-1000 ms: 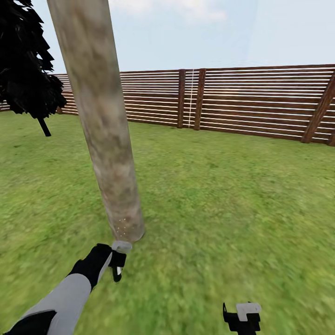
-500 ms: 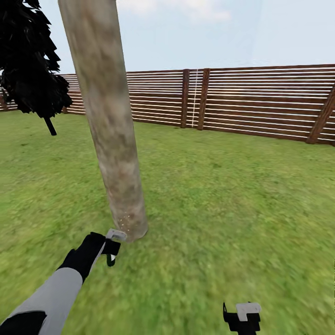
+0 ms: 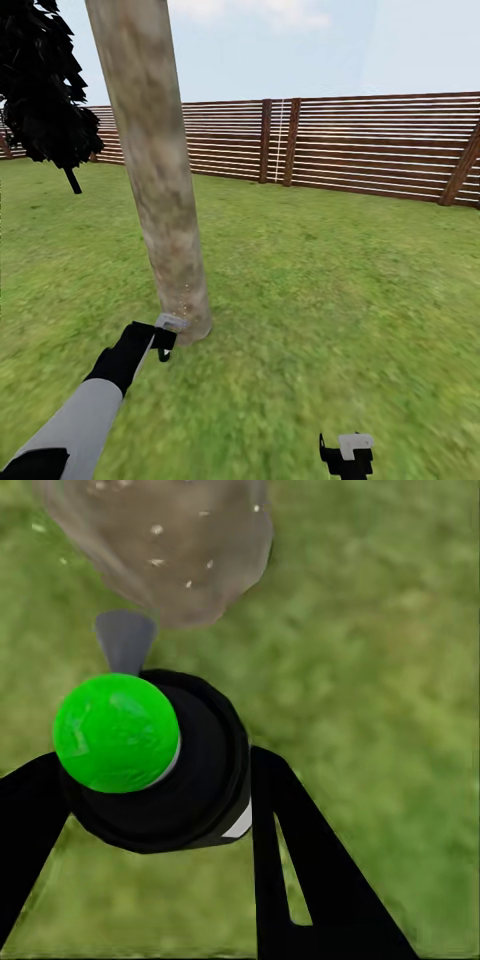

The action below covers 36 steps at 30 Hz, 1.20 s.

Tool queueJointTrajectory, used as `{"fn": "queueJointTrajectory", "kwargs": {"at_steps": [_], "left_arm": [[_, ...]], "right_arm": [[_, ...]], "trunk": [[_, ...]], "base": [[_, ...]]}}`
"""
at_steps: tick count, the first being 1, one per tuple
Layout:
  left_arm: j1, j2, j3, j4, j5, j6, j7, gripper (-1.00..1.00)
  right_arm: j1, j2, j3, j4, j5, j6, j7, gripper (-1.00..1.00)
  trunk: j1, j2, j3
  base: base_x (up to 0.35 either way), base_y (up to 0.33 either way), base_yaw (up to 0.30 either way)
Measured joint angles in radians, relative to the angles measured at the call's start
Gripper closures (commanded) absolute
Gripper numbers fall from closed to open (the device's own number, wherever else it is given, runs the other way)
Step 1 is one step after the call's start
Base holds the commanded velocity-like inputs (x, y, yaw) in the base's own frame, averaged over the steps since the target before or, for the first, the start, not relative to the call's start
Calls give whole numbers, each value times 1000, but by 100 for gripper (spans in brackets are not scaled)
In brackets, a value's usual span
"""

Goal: In the garden, pick up the pesticide atomizer on the floor and spray pesticide onto both trees until each tree trunk is fully covered.

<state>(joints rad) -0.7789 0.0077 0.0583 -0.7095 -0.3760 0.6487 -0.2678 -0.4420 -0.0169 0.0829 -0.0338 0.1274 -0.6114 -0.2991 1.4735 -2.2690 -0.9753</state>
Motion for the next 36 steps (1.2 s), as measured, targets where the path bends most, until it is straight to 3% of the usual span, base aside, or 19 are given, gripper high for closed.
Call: {"fn": "queueJointTrajectory", "kwargs": {"at_steps": [3,9,11,14,20,22,25,26,30,32,35,36], "left_arm": [[4,42,1,-7,9,1,0,100],[-7,32,-7,-23,15,4,-4,100],[-10,41,-5,-28,11,4,-21,100],[-10,78,-1,-37,10,5,-35,100],[-30,81,-8,-66,12,42,-133,100],[-69,108,-7,-106,1,95,-172,100],[-97,180,-9,-118,5,115,-227,100],[-97,180,-10,-119,10,117,-238,100],[-105,128,-47,-125,24,126,-252,100],[-116,109,-52,-141,14,149,-252,100],[-120,127,-50,-169,4,189,-256,100],[-120,156,-48,-176,0,192,-265,100]], "right_arm": [[0,0,0,0,0,0,0,-100],[0,0,0,0,0,-1,0,-100],[0,-1,0,1,0,-1,0,-100],[0,0,1,0,0,0,0,-100],[0,3,2,2,1,0,2,-100],[0,3,1,2,1,-1,1,-100],[0,2,2,1,2,-1,1,-100],[0,2,1,1,2,-1,2,-100],[0,0,0,0,2,0,0,-100],[0,-1,1,1,2,0,0,-100],[0,-2,1,1,2,-1,0,-100],[0,-2,2,1,2,0,0,-100]], "trunk": [[0,0,0],[0,0,0],[0,0,0],[0,0,0],[0,0,0],[0,0,0],[0,0,0],[0,0,0],[0,0,0],[0,0,0],[0,0,0],[0,0,0]], "base": [[-205,0,0],[-11,0,0],[0,0,0],[0,0,0],[0,0,0],[0,0,0],[0,0,0],[0,0,0],[0,0,0],[0,0,0],[0,0,0],[0,0,0]]}}
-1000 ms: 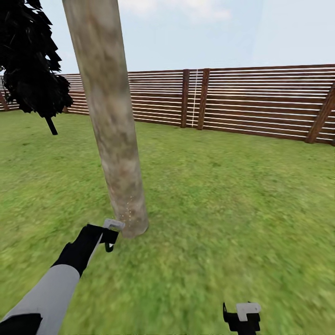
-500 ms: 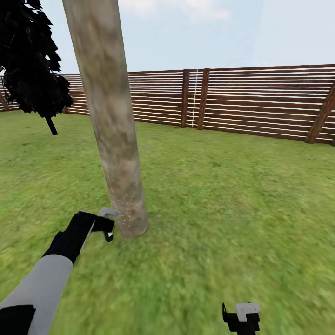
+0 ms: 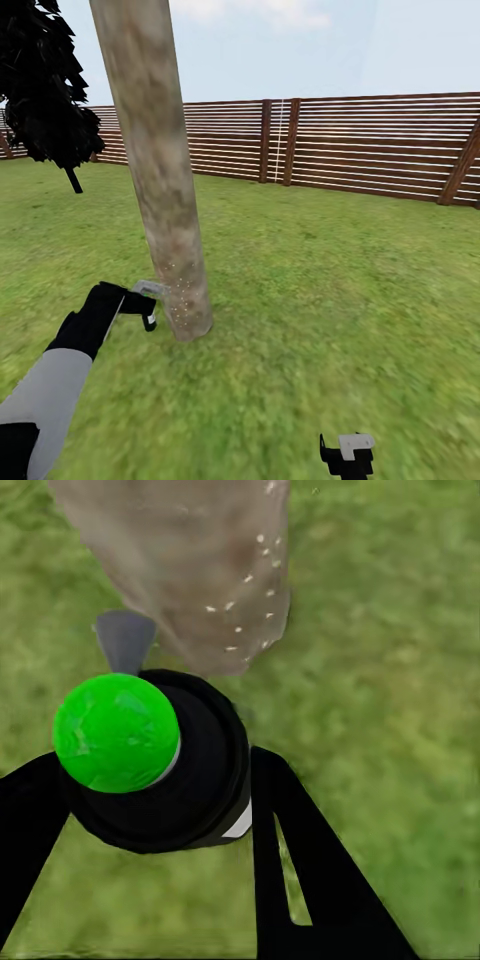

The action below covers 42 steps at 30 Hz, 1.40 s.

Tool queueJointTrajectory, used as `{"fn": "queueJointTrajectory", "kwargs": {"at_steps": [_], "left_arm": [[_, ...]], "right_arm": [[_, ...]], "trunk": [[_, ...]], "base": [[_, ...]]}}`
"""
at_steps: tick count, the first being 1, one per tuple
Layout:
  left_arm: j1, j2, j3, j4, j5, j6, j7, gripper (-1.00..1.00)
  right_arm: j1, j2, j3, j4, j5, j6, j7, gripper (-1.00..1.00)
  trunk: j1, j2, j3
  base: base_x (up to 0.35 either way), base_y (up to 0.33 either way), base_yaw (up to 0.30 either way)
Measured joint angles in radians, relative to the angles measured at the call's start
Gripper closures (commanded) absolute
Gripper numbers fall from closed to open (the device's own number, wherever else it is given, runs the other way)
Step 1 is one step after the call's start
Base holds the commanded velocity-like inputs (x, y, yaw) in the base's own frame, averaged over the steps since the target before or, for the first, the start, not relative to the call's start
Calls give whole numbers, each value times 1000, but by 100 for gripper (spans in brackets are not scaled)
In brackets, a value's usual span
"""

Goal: In the garden, pick up the pesticide atomizer on the floor and spray pesticide onto both trees until each tree trunk is fully covered.

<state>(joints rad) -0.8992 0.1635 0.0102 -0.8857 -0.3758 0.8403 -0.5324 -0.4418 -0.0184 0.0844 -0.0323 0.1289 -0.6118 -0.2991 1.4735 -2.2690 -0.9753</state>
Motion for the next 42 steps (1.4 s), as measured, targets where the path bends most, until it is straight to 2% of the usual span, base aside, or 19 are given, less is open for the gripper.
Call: {"fn": "queueJointTrajectory", "kwargs": {"at_steps": [3,4,5,8,9,11,14,15,18,21,23,25,28,31,36,37,39,40,42], "left_arm": [[-1,67,2,-5,3,3,-45,100],[3,82,1,-4,1,2,-59,100],[10,86,-5,-4,6,1,-65,100],[16,80,-10,2,10,-3,-69,100],[17,60,-31,8,22,0,-71,100],[17,27,-58,10,22,1,-72,100],[15,-5,-73,9,24,4,-103,100],[14,-7,-74,7,16,2,-111,100],[14,3,-71,10,8,-3,-119,100],[20,65,-67,17,3,-14,-123,100],[21,82,-68,53,6,-17,-123,100],[22,84,-73,112,4,-20,-117,100],[35,79,-73,148,8,-28,-114,100],[53,78,-73,175,6,-82,-113,100],[60,80,-71,250,3,-93,-104,100],[64,80,-71,272,2,-102,-92,100],[74,80,-67,334,5,-204,18,100],[78,77,-66,386,20,-257,73,100],[80,59,-63,427,71,-304,116,100]], "right_arm": [[0,0,0,0,0,0,0,-100],[0,0,0,0,0,0,0,-100],[0,0,0,0,0,0,0,-100],[0,0,0,0,0,0,0,-100],[0,0,0,0,0,0,0,-100],[0,0,0,0,0,0,0,-100],[0,0,0,0,0,0,0,-100],[0,0,0,0,0,0,0,-100],[0,0,0,0,1,0,0,-100],[0,0,0,0,1,0,0,-100],[0,0,0,0,1,0,0,-100],[0,0,0,0,1,0,0,-100],[0,0,0,0,2,0,0,-100],[1,0,0,0,1,0,0,-100],[1,0,0,0,1,0,0,-100],[1,0,0,0,1,0,0,-100],[2,0,0,0,1,0,0,-100],[2,0,0,0,0,0,0,-100],[2,0,0,-1,0,0,0,-100]], "trunk": [[0,0,0],[0,0,0],[0,0,0],[0,0,0],[0,0,0],[0,0,0],[0,0,0],[0,0,0],[0,0,0],[0,0,0],[0,0,0],[0,0,0],[0,0,0],[0,0,0],[0,0,0],[0,0,0],[0,0,0],[0,0,0],[0,0,0]], "base": [[0,0,0],[0,0,0],[0,0,0],[0,0,0],[0,0,0],[0,0,0],[0,0,0],[0,0,0],[0,0,0],[0,0,0],[0,0,0],[3,0,0],[199,84,0],[292,198,0],[82,66,0],[4,4,0],[1,1,0],[0,0,0],[0,-119,0]]}}
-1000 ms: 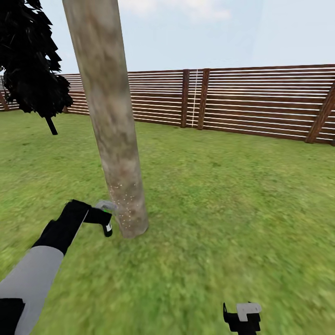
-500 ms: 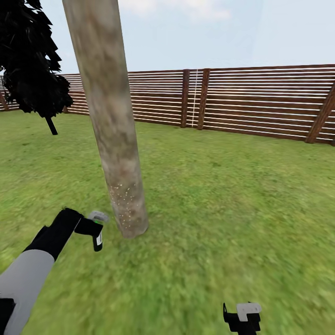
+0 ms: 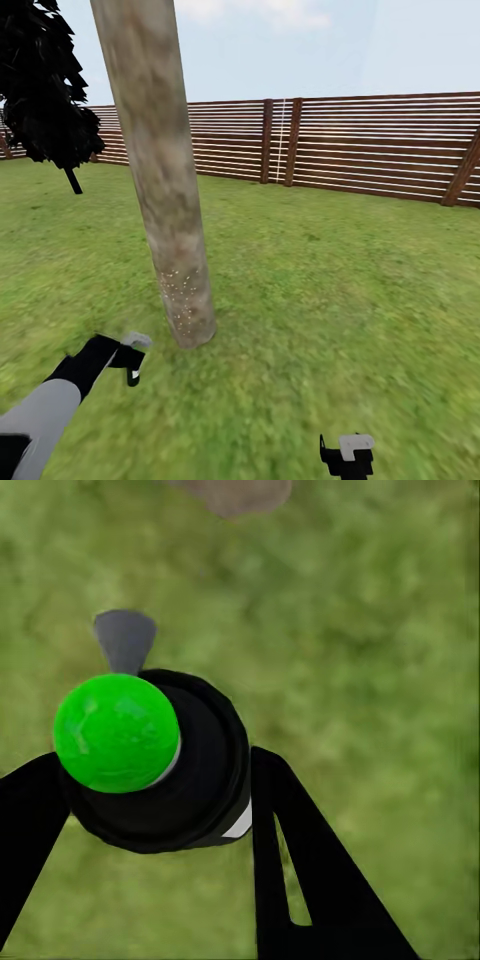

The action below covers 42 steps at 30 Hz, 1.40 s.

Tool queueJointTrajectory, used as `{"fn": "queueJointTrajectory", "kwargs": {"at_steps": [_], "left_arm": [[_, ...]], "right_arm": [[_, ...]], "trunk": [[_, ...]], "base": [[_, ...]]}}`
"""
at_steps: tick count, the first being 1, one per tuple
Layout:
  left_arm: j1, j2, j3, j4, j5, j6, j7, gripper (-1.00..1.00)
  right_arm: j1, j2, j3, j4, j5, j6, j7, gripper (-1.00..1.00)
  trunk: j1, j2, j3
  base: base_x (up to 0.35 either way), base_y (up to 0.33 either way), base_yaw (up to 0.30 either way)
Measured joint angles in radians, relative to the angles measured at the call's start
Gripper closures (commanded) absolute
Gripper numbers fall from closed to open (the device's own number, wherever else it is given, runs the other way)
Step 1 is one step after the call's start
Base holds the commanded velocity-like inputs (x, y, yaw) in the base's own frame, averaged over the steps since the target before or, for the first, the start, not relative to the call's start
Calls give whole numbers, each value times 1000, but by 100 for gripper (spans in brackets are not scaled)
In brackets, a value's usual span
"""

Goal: In the garden, pick up the pesticide atomizer on the floor and spray pesticide onto both trees until each tree trunk is fully covered.

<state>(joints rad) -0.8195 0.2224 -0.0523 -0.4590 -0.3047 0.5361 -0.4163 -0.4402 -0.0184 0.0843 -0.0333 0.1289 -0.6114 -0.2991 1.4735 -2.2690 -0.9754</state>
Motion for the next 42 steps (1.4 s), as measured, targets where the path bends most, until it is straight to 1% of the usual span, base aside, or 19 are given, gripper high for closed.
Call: {"fn": "queueJointTrajectory", "kwargs": {"at_steps": [1,2,3,4,5,6,9,12,15,21,22,23,26,27,28,29,31,35,42], "left_arm": [[0,-8,1,5,19,-10,24,100],[1,-18,4,12,64,-18,98,100],[2,-30,3,17,102,-20,136,100],[4,-50,2,21,143,-22,169,100],[5,-60,1,22,154,-25,181,100],[7,-79,0,45,184,-26,192,100],[7,-89,2,73,200,-24,187,100],[7,-114,1,80,252,-22,192,100],[6,-111,1,80,256,-19,194,100],[6,-109,1,71,255,-16,200,100],[7,-105,0,78,250,-17,238,100],[10,-105,0,82,253,-16,269,100],[24,-108,1,88,271,-19,294,100],[26,-110,1,89,298,-22,297,100],[27,-111,1,96,309,-24,300,100],[28,-111,1,101,313,-25,302,100],[29,-108,1,106,316,-26,303,100],[53,-107,2,97,318,-28,303,100],[56,-112,0,99,320,-29,303,100]], "right_arm": [[0,0,0,0,0,0,0,-100],[0,1,0,0,0,0,0,-100],[0,1,0,0,0,0,0,-100],[0,1,0,0,0,0,0,-100],[0,1,0,0,0,0,0,-100],[0,2,0,0,-1,1,-1,-100],[0,2,0,-2,-2,0,-2,-100],[0,2,-1,-2,-2,0,-2,-100],[0,2,0,-1,-2,0,-3,-100],[0,0,-1,0,-2,0,-3,-100],[0,0,-1,0,-2,0,-3,-100],[0,0,-1,0,-2,0,-3,-100],[0,0,-1,0,-2,0,-3,-100],[0,0,-1,-1,-2,0,-3,-100],[0,1,-1,-1,-2,0,-3,-100],[0,1,-1,-1,-2,0,-3,-100],[0,1,-1,-1,-2,0,-3,-100],[0,1,-1,0,-2,0,-3,-100],[0,1,-1,0,-2,0,-3,-100]], "trunk": [[0,0,0],[0,0,0],[0,0,0],[0,0,0],[0,0,0],[0,0,0],[0,0,0],[0,0,0],[0,0,0],[0,0,0],[0,0,0],[0,0,0],[0,0,0],[0,0,0],[0,0,0],[0,0,0],[0,0,0],[0,0,0],[0,0,0]], "base": [[43,-243,0],[79,-256,0],[121,-260,0],[142,-255,0],[202,-216,148],[232,-189,255],[236,-184,271],[240,-173,277],[111,-229,274],[-90,-269,34],[-6,-274,0],[-3,-274,0],[28,-275,0],[71,-275,0],[74,-275,0],[75,-275,0],[77,-275,0],[78,-275,0],[33,-276,3]]}}
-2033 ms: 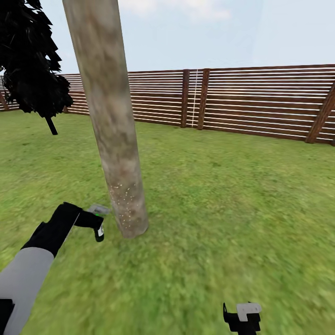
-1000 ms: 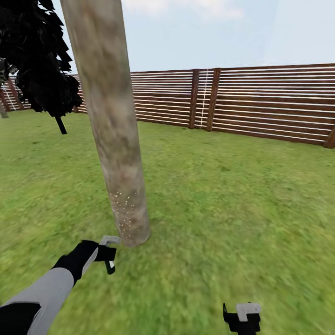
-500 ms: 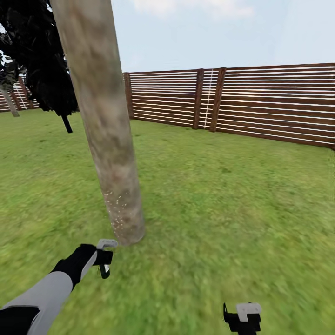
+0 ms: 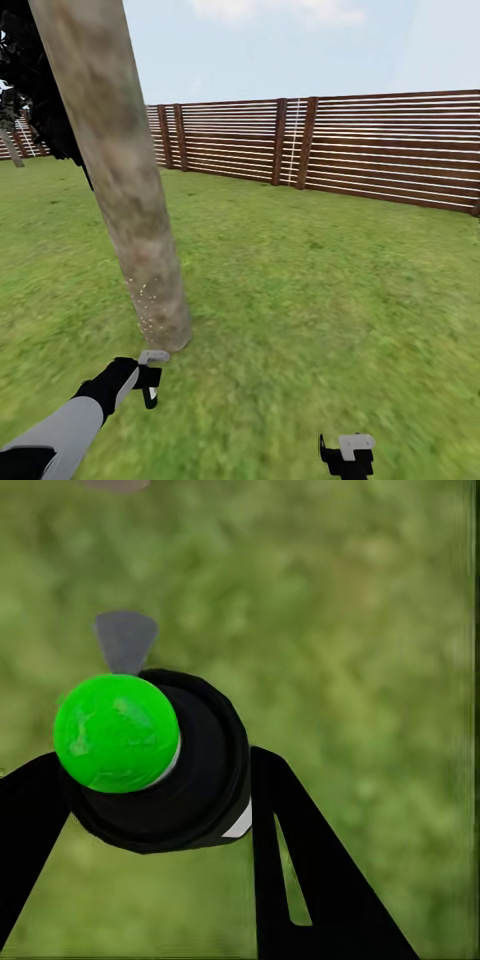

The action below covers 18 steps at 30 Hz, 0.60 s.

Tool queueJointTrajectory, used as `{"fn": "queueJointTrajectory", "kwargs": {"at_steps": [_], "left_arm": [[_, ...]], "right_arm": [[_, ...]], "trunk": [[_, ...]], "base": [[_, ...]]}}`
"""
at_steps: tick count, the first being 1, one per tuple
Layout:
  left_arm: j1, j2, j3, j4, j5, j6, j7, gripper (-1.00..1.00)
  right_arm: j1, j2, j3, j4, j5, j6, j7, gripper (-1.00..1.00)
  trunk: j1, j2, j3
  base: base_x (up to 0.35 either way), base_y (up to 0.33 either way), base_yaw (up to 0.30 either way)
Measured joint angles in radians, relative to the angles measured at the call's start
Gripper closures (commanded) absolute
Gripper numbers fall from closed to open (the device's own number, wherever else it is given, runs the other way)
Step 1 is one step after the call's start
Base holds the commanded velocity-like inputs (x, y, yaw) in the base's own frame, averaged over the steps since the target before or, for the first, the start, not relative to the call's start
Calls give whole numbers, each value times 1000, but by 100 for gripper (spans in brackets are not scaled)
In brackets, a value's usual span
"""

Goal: In the garden, pick up the pesticide atomizer on the floor and spray pesticide onto both trees until each tree trunk is fully covered.

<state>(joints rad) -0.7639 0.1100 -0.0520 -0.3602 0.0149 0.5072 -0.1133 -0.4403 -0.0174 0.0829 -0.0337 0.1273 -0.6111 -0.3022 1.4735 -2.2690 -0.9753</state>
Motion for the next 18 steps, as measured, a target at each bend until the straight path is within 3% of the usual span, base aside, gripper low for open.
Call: {"fn": "queueJointTrajectory", "kwargs": {"at_steps": [13,18], "left_arm": [[0,2,1,7,0,1,0,100],[0,0,1,7,1,1,0,100]], "right_arm": [[0,1,0,0,0,-1,0,-100],[0,1,0,0,0,0,0,-100]], "trunk": [[0,0,0],[0,0,0]], "base": [[37,-280,246],[112,-280,39]]}}
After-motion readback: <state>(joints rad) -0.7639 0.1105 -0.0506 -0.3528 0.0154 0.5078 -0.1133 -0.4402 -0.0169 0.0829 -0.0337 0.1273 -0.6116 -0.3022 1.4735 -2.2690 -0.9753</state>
